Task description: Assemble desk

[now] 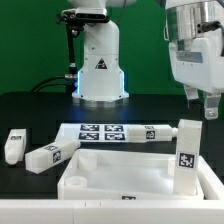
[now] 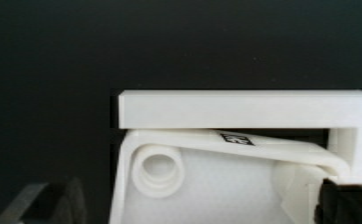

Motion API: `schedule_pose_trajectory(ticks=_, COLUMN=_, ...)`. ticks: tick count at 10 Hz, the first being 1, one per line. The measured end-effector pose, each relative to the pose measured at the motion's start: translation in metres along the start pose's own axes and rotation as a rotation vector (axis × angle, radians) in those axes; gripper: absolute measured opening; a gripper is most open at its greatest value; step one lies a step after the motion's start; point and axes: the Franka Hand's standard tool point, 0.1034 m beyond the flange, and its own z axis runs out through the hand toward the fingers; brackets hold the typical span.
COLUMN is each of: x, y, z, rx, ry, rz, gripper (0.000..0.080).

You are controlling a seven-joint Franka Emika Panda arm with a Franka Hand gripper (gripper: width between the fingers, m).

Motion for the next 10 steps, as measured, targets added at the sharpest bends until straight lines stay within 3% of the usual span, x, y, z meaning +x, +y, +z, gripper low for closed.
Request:
schedule_pose_trajectory(ticks=2, x=0.002, y=0.003, z=0.002, rx=0.009, ry=-0.002, rz=-0.014, gripper=0.0649)
schedule_pose_trajectory(ticks=3, x=0.013, y=0.026, z=0.012, rx=0.018, ry=-0.004, rz=-0.040, gripper=0.0649)
schedule_pose_trajectory(ticks=5, x=0.029, y=0.076, z=0.012, rx=-0.018, ry=-0.039, rz=-0.065, gripper=0.0649)
schedule_pose_trajectory(ticks=6, x=0.025, y=0.091, z=0.011, rx=-0.038, ry=-0.039, rz=-0.052, gripper=0.0649)
schedule_pose_trajectory(ticks=7, x=0.017, y=0.091, z=0.014, rx=-0.048, ry=-0.029, rz=-0.048, gripper=0.0649)
schedule_pose_trajectory(ticks=10, x=0.019, y=0.092, z=0.014, rx=-0.048, ry=-0.029, rz=-0.056, gripper=0.0649)
